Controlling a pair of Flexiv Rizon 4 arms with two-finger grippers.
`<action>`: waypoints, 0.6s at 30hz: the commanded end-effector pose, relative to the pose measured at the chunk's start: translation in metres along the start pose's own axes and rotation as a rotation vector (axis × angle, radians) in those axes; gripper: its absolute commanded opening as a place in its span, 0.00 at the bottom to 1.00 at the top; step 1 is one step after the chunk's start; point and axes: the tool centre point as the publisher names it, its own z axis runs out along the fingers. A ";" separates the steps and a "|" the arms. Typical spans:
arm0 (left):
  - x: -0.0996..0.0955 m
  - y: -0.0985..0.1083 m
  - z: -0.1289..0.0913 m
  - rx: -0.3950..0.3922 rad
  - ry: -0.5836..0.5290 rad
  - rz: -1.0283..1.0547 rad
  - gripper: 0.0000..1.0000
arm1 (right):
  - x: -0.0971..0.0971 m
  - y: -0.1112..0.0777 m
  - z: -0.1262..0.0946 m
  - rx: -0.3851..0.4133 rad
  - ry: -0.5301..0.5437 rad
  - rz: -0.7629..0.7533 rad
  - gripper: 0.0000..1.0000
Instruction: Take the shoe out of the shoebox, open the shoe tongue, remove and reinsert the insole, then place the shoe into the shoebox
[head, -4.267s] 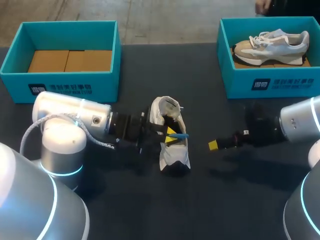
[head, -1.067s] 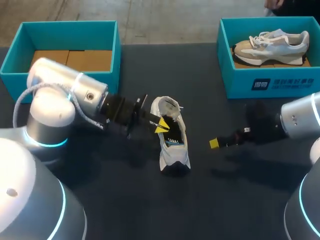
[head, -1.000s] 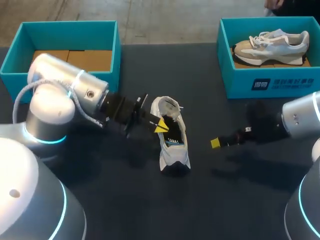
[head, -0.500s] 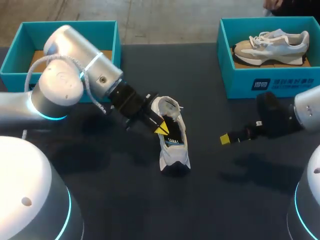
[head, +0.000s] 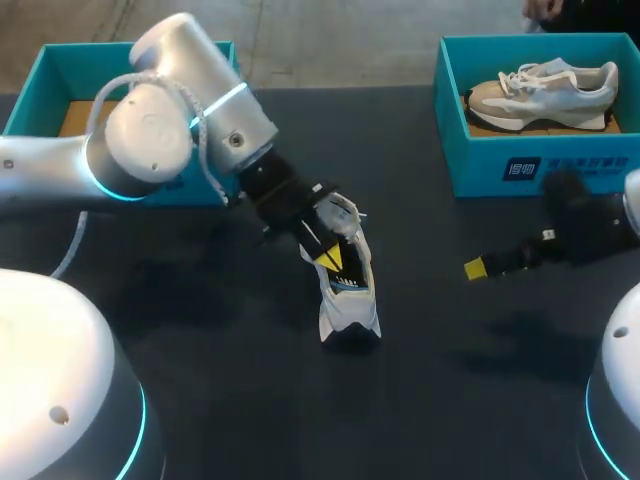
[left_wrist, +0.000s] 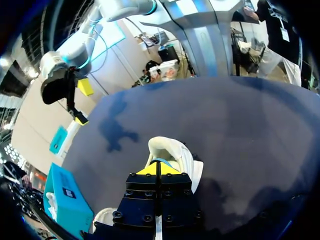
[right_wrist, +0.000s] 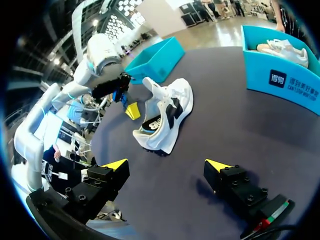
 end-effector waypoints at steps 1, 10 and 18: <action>-0.008 0.001 0.000 -0.012 0.140 0.010 0.00 | 0.005 -0.005 -0.020 -0.004 -0.009 0.002 1.00; -0.009 0.003 -0.008 -0.054 0.184 0.031 0.00 | 0.000 -0.008 -0.026 -0.010 -0.005 0.010 1.00; -0.009 0.003 -0.008 -0.054 0.184 0.031 0.00 | 0.002 -0.004 -0.038 -0.018 0.003 -0.005 1.00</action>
